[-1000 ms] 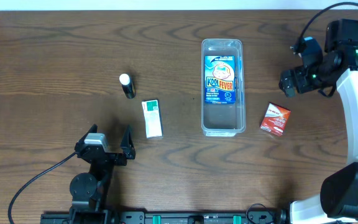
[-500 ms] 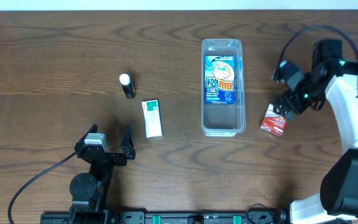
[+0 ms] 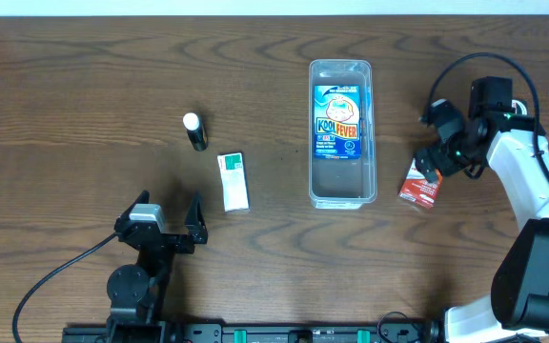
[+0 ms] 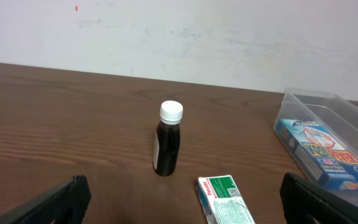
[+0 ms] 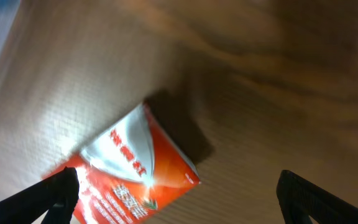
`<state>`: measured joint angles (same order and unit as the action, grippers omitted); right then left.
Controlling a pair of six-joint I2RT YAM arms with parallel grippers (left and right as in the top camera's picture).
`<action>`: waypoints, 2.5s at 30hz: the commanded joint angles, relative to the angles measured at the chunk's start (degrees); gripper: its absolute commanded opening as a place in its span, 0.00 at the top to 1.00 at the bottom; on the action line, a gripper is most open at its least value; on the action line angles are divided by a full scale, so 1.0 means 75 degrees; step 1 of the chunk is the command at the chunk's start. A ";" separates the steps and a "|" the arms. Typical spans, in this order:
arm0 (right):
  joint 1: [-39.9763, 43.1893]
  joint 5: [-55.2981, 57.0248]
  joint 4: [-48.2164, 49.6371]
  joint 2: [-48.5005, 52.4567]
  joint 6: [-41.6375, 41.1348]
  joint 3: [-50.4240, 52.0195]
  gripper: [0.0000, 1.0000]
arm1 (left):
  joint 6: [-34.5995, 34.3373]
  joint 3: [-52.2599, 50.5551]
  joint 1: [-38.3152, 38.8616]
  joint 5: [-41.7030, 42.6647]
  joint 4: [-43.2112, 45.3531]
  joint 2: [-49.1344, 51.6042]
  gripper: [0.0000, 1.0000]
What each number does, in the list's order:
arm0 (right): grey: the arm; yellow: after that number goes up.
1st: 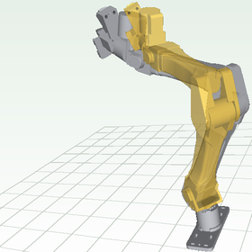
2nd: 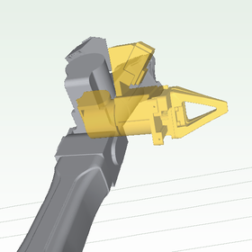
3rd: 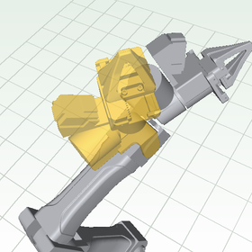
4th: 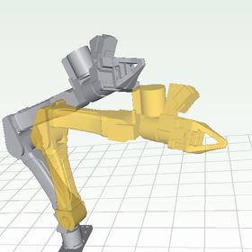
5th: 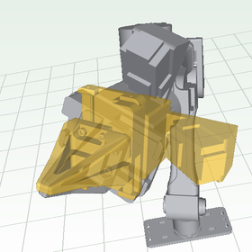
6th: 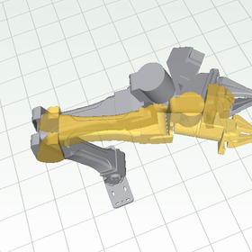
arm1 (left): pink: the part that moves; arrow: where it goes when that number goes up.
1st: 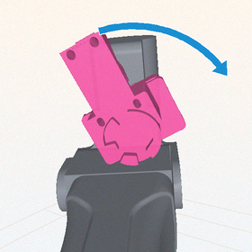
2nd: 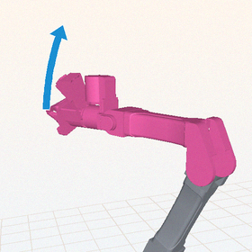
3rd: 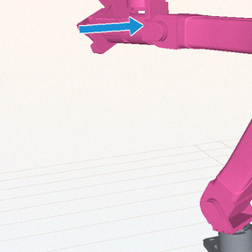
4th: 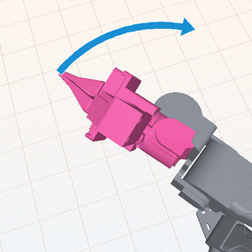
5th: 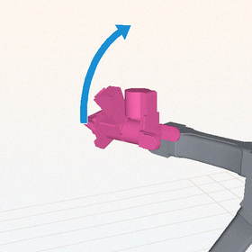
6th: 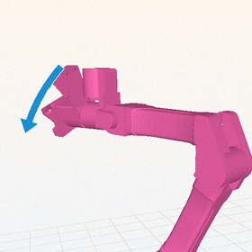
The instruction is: Pack container
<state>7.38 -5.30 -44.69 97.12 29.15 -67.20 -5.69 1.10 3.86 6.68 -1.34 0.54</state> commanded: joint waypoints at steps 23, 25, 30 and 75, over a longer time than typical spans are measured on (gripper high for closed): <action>-0.0405 0.1533 -0.0930 0.0067 -0.7936 0.0393 0.01 | 0.0125 -0.0117 0.0023 0.0085 -0.0277 -0.0041 0.02; -0.0571 0.1533 -0.0866 0.0067 -0.7933 0.0402 0.01 | 0.0125 -0.0117 0.0023 0.0085 -0.0277 -0.0041 0.02; -0.0892 0.1536 -0.0720 0.0067 -0.7906 0.0414 0.01 | 0.0125 -0.0117 0.0023 0.0085 -0.0277 -0.0041 0.02; -0.0941 0.1309 0.0079 0.1154 -0.7994 0.0819 0.01 | 0.0125 -0.0117 0.0023 0.0085 -0.0277 -0.0041 0.02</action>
<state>1.08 4.10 -44.27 105.12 -29.80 -61.36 -5.69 1.10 3.86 6.68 -1.34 0.54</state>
